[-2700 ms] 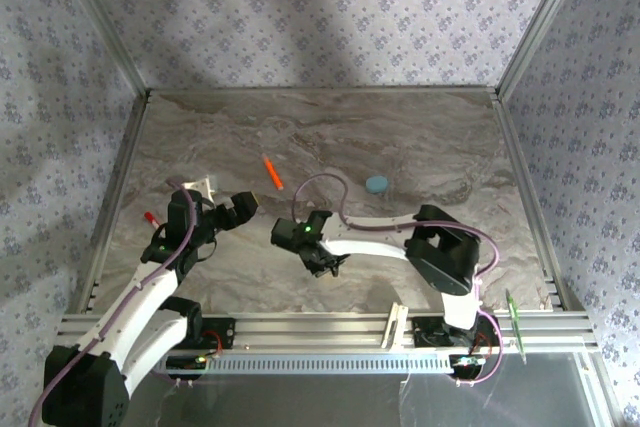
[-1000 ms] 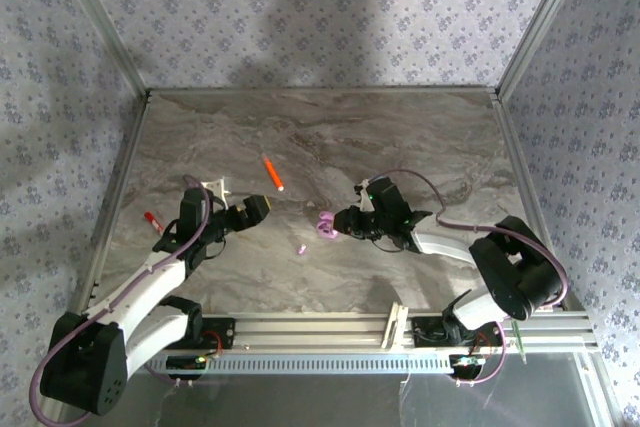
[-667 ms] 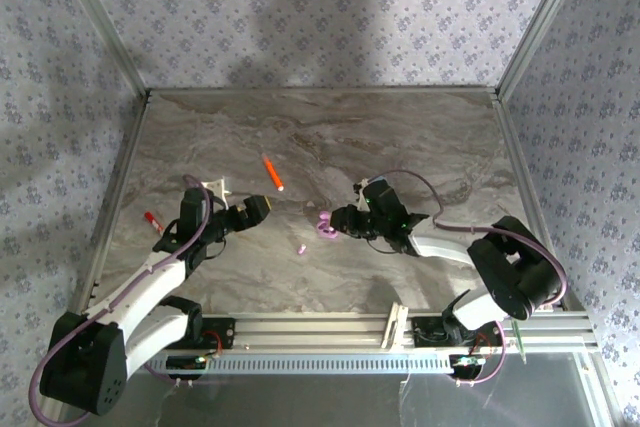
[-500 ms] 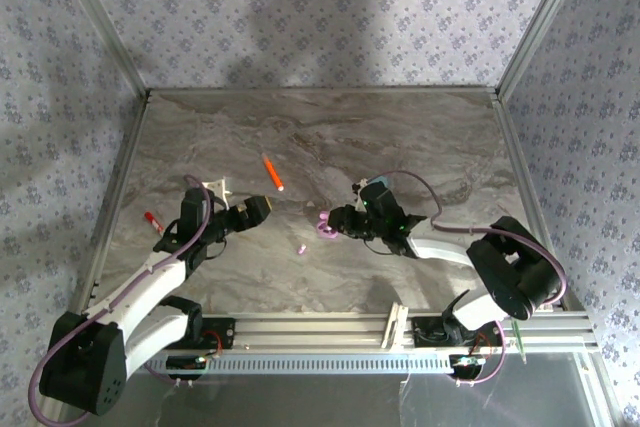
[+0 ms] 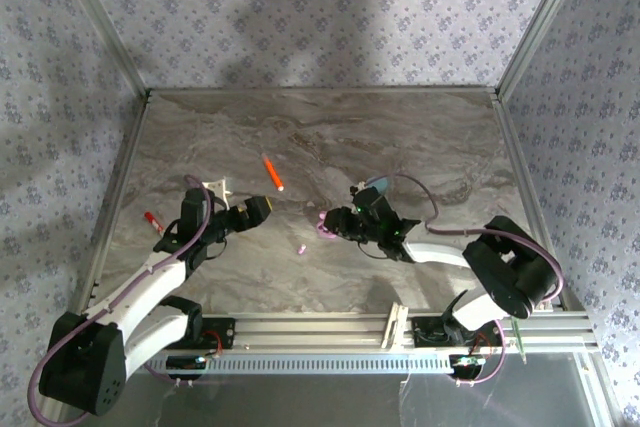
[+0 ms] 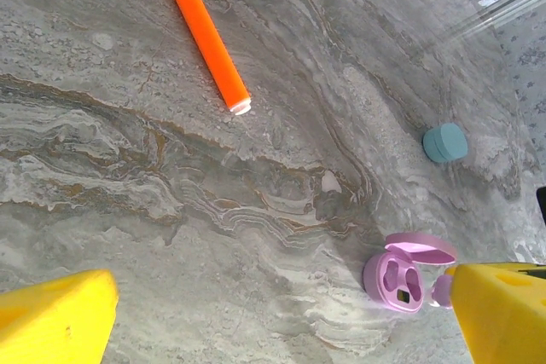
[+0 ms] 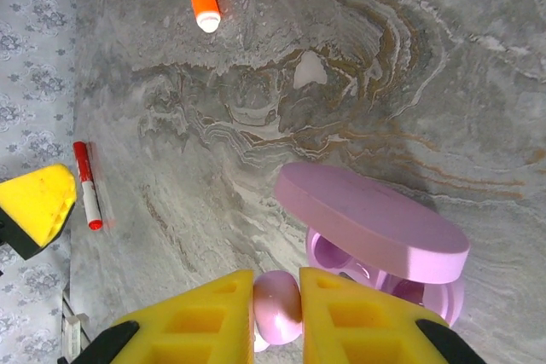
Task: Insert the wireless bluetooth earbuds into the charging case
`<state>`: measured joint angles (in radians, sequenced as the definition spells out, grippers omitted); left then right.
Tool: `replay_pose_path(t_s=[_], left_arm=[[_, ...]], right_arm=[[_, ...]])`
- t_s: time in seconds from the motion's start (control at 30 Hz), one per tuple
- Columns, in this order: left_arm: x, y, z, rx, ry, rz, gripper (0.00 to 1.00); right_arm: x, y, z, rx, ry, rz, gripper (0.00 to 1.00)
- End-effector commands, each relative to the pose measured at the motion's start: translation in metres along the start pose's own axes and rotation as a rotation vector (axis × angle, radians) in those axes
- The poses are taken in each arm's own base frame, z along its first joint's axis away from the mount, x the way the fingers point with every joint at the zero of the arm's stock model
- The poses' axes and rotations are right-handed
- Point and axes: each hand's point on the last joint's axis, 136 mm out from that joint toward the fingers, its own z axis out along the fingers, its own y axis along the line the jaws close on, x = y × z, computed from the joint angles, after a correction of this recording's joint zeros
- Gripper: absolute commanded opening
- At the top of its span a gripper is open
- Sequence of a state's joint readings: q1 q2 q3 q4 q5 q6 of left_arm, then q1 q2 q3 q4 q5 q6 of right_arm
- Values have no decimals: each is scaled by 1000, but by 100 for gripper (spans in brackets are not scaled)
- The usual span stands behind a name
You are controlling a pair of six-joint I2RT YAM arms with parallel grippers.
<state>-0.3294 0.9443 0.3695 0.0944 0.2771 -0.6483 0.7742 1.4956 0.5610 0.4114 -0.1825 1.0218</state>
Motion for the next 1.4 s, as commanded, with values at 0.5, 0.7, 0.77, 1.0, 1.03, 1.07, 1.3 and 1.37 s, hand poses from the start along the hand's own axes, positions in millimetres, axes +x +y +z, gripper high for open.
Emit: replay_pose_path(t_s=[0.5, 0.7, 0.77, 1.0, 1.03, 1.07, 1.3, 1.37], left_arm=[[-9, -16, -2, 48, -21, 23, 100], [-9, -17, -2, 51, -20, 24, 100], [-9, -17, -2, 50, -21, 24, 100], [-10, -17, -3, 49, -22, 26, 100], [-10, -17, -3, 50, -23, 26, 100], [-10, -18, -3, 50, -23, 26, 100], [-10, -18, -3, 49, -25, 30, 100], [-10, -17, -4, 48, -25, 29, 100]], right_arm=[[-2, -10, 7, 57, -97, 55, 20], [-5, -10, 10, 69, -100, 39, 20], [-7, -11, 9, 82, -102, 26, 20], [-14, -15, 10, 91, -87, 4, 20], [-15, -15, 11, 90, -82, -2, 20], [-16, -15, 11, 92, -80, -8, 20], [-16, -12, 16, 73, -44, -22, 19], [-14, -11, 15, 68, -38, -26, 19]])
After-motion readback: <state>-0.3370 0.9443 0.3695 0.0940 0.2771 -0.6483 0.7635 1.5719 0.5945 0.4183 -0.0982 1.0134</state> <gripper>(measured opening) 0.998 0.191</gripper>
